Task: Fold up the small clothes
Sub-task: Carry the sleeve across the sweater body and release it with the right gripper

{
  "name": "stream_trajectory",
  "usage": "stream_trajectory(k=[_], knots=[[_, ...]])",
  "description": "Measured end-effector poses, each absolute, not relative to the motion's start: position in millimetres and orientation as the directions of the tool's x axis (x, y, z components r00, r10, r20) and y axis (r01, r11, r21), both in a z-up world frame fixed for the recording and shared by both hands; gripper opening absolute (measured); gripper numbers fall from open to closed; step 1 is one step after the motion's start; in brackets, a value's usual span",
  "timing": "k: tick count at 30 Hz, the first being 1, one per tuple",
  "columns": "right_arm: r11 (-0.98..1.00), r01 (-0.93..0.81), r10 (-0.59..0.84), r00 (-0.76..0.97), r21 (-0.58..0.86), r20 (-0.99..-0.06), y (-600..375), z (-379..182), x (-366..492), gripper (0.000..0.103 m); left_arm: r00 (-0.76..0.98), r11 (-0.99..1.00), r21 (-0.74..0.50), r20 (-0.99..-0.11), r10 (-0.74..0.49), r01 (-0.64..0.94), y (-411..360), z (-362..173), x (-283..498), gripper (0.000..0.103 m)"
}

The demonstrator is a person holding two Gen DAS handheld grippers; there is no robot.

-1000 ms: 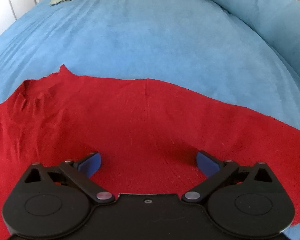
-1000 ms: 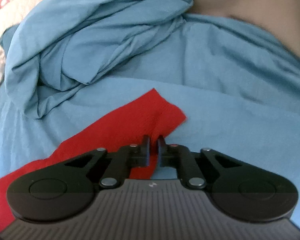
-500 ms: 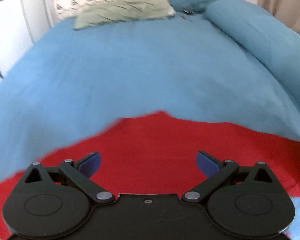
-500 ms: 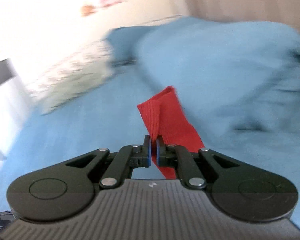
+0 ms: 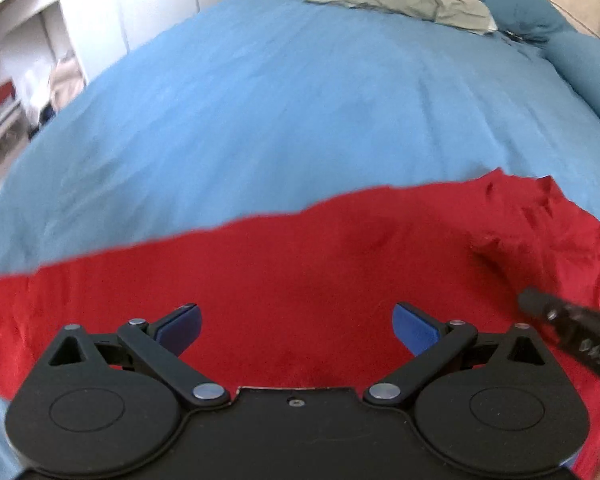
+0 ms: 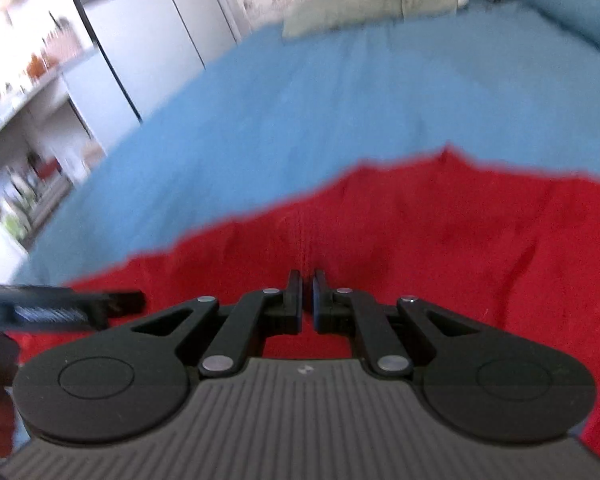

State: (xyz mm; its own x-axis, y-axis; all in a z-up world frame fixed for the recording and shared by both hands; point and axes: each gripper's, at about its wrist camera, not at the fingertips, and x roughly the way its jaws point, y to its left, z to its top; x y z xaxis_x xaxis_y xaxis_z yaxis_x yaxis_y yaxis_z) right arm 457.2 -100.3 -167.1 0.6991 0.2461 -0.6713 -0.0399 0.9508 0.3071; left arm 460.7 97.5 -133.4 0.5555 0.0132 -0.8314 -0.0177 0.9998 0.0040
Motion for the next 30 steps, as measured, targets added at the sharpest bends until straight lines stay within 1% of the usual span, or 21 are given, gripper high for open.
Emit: stream_trajectory(k=[3,7,10,11,12,13,14,15,18,20,22,24,26,27,28,30], knots=[[0.957,-0.013,0.222,0.672,0.289,-0.706,-91.3,-188.8,451.0,0.02,0.552,1.0,-0.019,-0.834,-0.011,-0.01,102.2,-135.7,463.4,0.103],[0.966,-0.044,0.218,0.667,0.255,-0.713,-85.8,-193.2,454.0,0.02,0.55,0.998,-0.059,-0.833,-0.063,0.024,94.5,-133.1,473.3,0.103],[0.966,-0.093,0.242,0.657,0.242,-0.714,-83.6,-188.4,453.7,0.025,0.547,0.995,-0.093,-0.831,-0.102,0.044,83.5,-132.9,483.2,0.103],[0.962,-0.117,0.261,0.654,0.247,-0.71,-85.0,-187.0,451.0,0.03,0.543,0.992,-0.116,-0.83,-0.125,0.051,78.7,-133.1,485.0,0.103],[0.958,-0.143,0.28,0.65,0.248,-0.707,-91.0,-184.2,457.0,0.045,0.536,0.988,-0.145,-0.83,-0.155,0.062,74.7,-132.8,486.4,0.103],[0.957,-0.163,0.287,0.65,0.239,-0.704,-93.2,-180.9,455.0,0.064,0.528,0.983,-0.171,-0.829,-0.182,0.071,70.4,-133.0,488.9,0.103],[0.958,-0.185,0.286,0.658,0.219,-0.696,-96.0,-176.4,447.3,0.077,0.516,0.977,-0.195,-0.831,-0.209,0.082,64.6,-134.0,490.4,0.103],[0.961,-0.203,0.278,0.668,0.19,-0.69,-97.1,-170.8,444.6,0.079,0.507,0.973,-0.212,-0.831,-0.23,0.093,58.1,-135.4,491.5,0.103],[0.961,-0.247,0.264,0.668,0.127,-0.696,-110.9,-160.7,430.4,0.08,0.498,0.97,-0.208,-0.832,-0.244,0.128,35.3,-142.9,492.7,0.101],[0.961,-0.254,0.258,0.659,0.113,-0.706,-126.8,-157.1,417.1,0.08,0.484,0.969,-0.206,-0.839,-0.248,0.139,18.9,-150.0,494.7,0.096],[0.963,-0.253,0.24,0.659,0.09,-0.713,-144.9,-155.2,402.9,0.08,0.471,0.966,-0.216,-0.844,-0.259,0.144,4.1,-156.7,496.6,0.084],[0.969,-0.231,0.219,0.66,0.083,-0.719,-162.0,-152.5,393.0,0.08,0.478,0.97,-0.206,-0.845,-0.242,0.126,-4.1,-161.7,496.3,0.08],[0.975,-0.201,0.207,0.659,0.095,-0.723,-178.9,-152.0,386.3,0.08,0.495,0.976,-0.195,-0.84,-0.22,0.101,-9.0,-166.1,495.6,0.079],[0.979,-0.183,0.194,0.663,0.095,-0.723,-187.3,-152.4,382.3,0.08,0.507,0.978,-0.189,-0.836,-0.21,0.093,-8.9,-167.4,494.1,0.074],[0.981,-0.169,0.184,0.664,0.094,-0.725,-194.1,-152.4,378.7,0.08,0.516,0.98,-0.181,-0.833,-0.2,0.087,-10.7,-168.6,493.7,0.062],[0.984,-0.148,0.173,0.666,0.098,-0.725,-203.9,-154.0,372.4,0.08,0.525,0.985,-0.156,-0.833,-0.172,0.074,-15.5,-169.5,495.2,0.044]])
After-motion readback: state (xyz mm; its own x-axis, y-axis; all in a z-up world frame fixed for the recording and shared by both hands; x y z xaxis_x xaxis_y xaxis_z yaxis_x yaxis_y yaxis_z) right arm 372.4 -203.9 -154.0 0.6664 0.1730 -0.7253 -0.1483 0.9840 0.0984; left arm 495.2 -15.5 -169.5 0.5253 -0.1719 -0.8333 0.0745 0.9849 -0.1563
